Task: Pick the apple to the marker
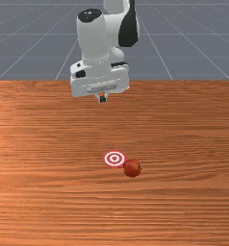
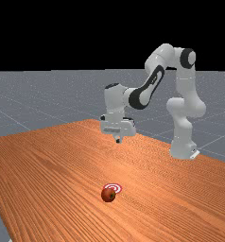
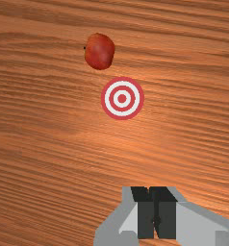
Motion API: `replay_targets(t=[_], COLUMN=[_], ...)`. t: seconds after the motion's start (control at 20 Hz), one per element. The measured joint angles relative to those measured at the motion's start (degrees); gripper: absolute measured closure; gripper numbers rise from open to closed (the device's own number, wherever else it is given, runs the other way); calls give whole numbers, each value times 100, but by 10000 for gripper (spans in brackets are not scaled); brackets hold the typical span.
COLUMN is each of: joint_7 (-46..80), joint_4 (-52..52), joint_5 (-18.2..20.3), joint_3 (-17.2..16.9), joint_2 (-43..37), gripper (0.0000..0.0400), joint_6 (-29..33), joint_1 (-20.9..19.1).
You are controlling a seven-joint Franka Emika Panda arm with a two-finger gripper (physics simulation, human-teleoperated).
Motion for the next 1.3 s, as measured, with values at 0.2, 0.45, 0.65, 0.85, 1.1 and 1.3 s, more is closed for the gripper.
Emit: replay_targets(t=[0.2, 0.45, 0.65, 0.85, 1.1, 1.3], joint_7=[1007, 1493, 1507, 1474, 1471, 1489], joint_4=[7, 596, 1779, 2905, 3312, 3707], joint_5=[198, 384, 556, 690, 737, 753], joint_3=[-43, 309, 505, 567, 599, 622], joint_2=[-2, 792, 1828, 3019, 3784, 4053], gripper=[398, 54, 7, 1, 0, 0], joint_6=[-10, 602, 661, 551, 556, 495], joint_1=[31, 375, 470, 323, 260, 243])
